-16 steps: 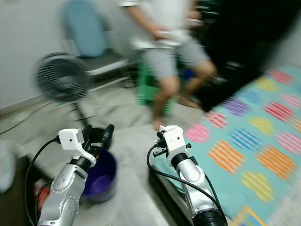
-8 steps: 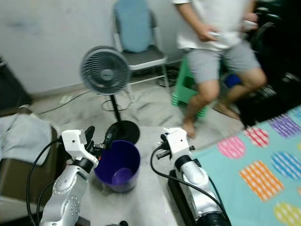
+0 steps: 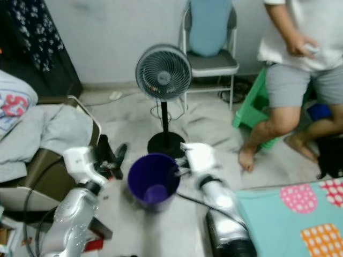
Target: Clean up the room
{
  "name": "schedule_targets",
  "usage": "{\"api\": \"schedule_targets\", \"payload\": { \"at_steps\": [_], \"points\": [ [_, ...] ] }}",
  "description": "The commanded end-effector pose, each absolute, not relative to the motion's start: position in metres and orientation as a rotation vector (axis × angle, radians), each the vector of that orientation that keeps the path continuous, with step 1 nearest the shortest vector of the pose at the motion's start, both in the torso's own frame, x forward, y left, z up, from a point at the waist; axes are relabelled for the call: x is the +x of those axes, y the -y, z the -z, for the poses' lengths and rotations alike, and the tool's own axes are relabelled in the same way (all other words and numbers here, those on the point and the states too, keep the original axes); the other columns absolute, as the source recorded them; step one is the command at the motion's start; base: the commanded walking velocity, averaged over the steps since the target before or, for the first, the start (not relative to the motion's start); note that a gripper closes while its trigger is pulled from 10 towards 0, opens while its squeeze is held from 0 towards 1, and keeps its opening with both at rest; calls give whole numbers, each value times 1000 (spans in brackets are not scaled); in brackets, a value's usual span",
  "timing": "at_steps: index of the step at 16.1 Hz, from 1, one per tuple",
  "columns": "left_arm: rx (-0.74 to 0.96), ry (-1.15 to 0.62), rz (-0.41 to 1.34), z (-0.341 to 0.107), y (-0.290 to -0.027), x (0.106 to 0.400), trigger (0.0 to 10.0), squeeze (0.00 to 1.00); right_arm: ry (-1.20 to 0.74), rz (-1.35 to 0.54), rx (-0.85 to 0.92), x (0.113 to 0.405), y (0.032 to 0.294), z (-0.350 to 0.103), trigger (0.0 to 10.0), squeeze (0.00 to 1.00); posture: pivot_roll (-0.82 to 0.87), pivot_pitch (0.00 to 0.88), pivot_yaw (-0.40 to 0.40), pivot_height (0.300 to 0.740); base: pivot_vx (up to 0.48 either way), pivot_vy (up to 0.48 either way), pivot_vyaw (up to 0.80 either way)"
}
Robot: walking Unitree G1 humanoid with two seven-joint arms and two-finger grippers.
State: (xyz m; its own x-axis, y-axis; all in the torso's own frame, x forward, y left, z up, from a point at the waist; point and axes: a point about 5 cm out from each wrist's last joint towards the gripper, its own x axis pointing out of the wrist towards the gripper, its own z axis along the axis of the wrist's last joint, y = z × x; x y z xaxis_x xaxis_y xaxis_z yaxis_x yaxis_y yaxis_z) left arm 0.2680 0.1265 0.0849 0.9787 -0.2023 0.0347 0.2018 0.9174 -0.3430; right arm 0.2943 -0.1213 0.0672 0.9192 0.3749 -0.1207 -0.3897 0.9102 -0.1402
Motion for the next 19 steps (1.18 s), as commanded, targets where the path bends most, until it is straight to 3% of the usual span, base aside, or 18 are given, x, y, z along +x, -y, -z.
{"api": "schedule_targets", "payload": {
  "at_steps": [1, 7, 19],
  "points": [
    [-359, 8, 231, -88, -121, 268, 10000, 0, -100, -386, -171, 294, 128, -66, 10000, 0, 11, 49, 25, 740, 0, 0, 800],
    [-371, 24, 249, -89, -120, 268, 10000, 0, -104, -381, -166, 294, 128, -66, 10000, 0, 9, 50, 24, 740, 42, 0, 220],
    [-387, 34, 274, -91, -118, 269, 10000, 0, -108, -376, -168, 295, 128, -65, 10000, 0, 5, 41, 26, 740, 445, 0, 0]
  ]
}}
